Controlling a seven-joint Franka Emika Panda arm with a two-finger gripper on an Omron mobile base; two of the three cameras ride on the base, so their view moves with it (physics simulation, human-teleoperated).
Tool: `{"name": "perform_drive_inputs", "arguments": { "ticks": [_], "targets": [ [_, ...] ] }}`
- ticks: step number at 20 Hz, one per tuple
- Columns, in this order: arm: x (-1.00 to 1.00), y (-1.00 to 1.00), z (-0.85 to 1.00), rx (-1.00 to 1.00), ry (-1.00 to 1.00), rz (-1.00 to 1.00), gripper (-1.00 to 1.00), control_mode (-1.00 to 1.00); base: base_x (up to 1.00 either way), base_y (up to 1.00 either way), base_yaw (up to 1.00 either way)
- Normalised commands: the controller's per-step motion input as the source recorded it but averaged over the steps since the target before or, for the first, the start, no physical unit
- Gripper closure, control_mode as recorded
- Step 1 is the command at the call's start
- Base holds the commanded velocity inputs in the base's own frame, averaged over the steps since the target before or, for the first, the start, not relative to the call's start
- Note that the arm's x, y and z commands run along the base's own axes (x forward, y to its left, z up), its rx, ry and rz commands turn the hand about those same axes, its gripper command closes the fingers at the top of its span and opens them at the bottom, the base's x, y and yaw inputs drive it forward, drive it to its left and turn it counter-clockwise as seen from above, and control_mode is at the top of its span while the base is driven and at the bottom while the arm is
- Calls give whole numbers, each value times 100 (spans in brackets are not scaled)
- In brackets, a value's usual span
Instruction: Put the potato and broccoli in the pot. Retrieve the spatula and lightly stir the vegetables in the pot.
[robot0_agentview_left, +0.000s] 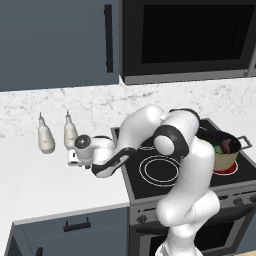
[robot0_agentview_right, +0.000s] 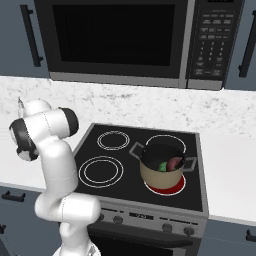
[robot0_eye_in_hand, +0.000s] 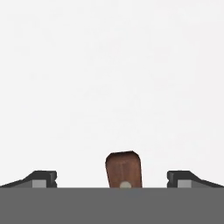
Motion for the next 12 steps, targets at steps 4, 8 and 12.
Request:
{"name": "perform_drive_inputs", "arguments": {
  "ticks": [4, 8, 12],
  "targets": [
    [24, 3, -27, 0, 0, 2, -100, -100, 0, 0, 0],
    [24, 2, -27, 0, 0, 2, -100, -100, 0, 0, 0],
    [9, 0, -36, 0, 0, 1, 100, -100, 0, 0, 0]
  ]
}}
